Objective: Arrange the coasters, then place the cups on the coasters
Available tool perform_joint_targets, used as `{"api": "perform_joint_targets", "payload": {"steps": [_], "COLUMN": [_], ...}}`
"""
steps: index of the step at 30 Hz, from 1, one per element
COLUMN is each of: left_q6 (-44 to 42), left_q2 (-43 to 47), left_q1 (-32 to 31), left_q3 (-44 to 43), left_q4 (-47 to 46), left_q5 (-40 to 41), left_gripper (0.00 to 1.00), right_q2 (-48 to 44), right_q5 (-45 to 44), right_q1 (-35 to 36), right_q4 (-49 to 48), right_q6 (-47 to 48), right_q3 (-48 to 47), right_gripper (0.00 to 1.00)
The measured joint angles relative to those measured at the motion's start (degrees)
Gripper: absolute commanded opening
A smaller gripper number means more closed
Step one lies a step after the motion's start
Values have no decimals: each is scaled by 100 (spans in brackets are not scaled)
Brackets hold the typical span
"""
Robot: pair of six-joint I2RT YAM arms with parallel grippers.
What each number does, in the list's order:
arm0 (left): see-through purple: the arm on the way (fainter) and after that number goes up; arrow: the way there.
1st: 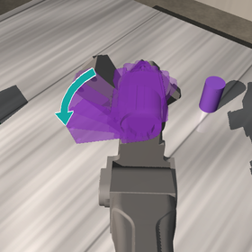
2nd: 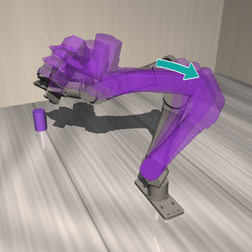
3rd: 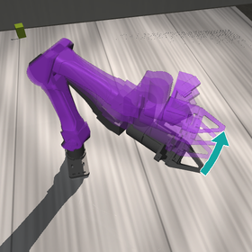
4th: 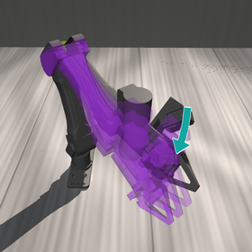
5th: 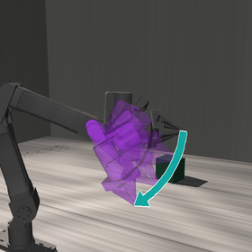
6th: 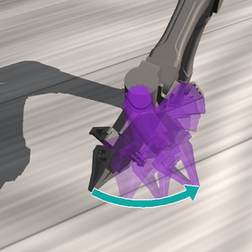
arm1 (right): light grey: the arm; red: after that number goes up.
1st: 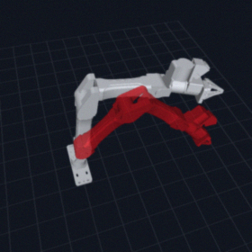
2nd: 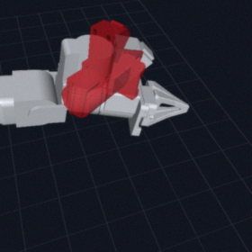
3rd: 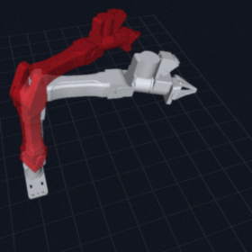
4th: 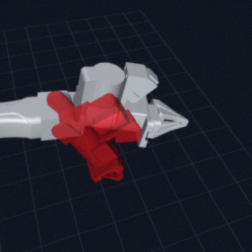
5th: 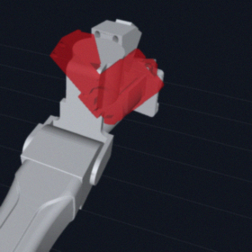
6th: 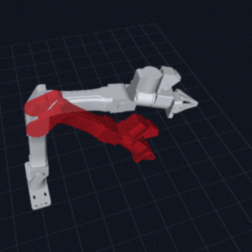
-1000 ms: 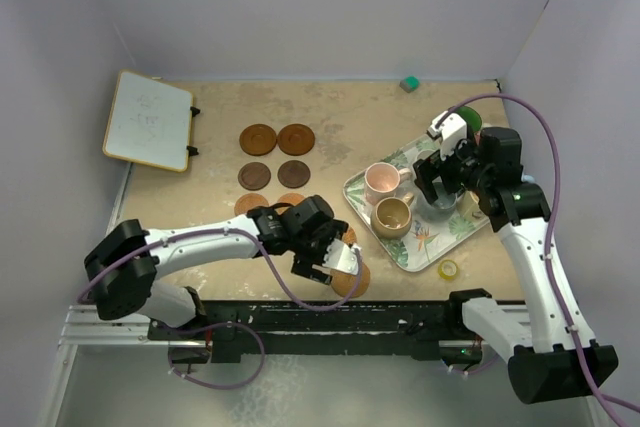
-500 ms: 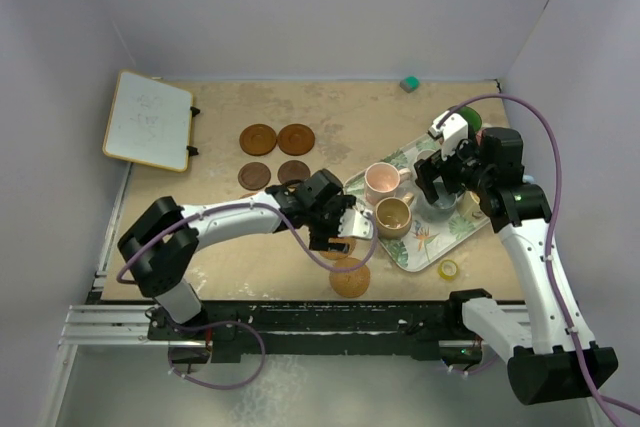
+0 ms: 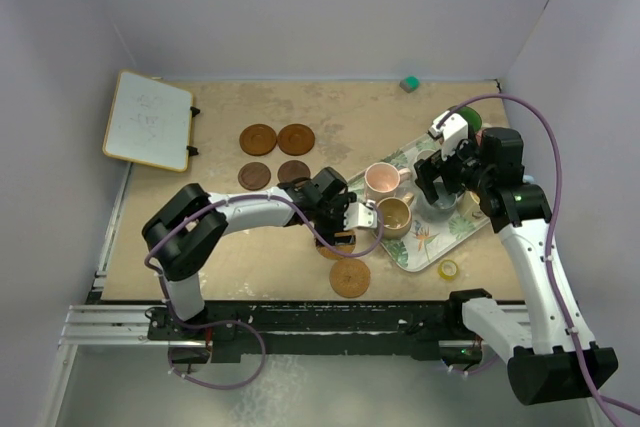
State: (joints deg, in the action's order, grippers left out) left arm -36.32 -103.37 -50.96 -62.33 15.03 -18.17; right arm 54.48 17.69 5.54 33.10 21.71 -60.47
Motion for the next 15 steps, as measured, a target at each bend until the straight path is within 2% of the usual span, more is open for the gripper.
{"api": "perform_joint_targets", "payload": {"steps": [15], "left_q6": [-181], "left_q2": [61], "left_q1": [0], "left_q3": [57], "left_q4": [177], "left_q5": [17], "left_gripper": [67], "right_q2": [0], "right_q5": [7], "right_q1": [0], "right_q4": [0], "right_q6": [0], "right_q3": [0], "right_gripper": [100]}}
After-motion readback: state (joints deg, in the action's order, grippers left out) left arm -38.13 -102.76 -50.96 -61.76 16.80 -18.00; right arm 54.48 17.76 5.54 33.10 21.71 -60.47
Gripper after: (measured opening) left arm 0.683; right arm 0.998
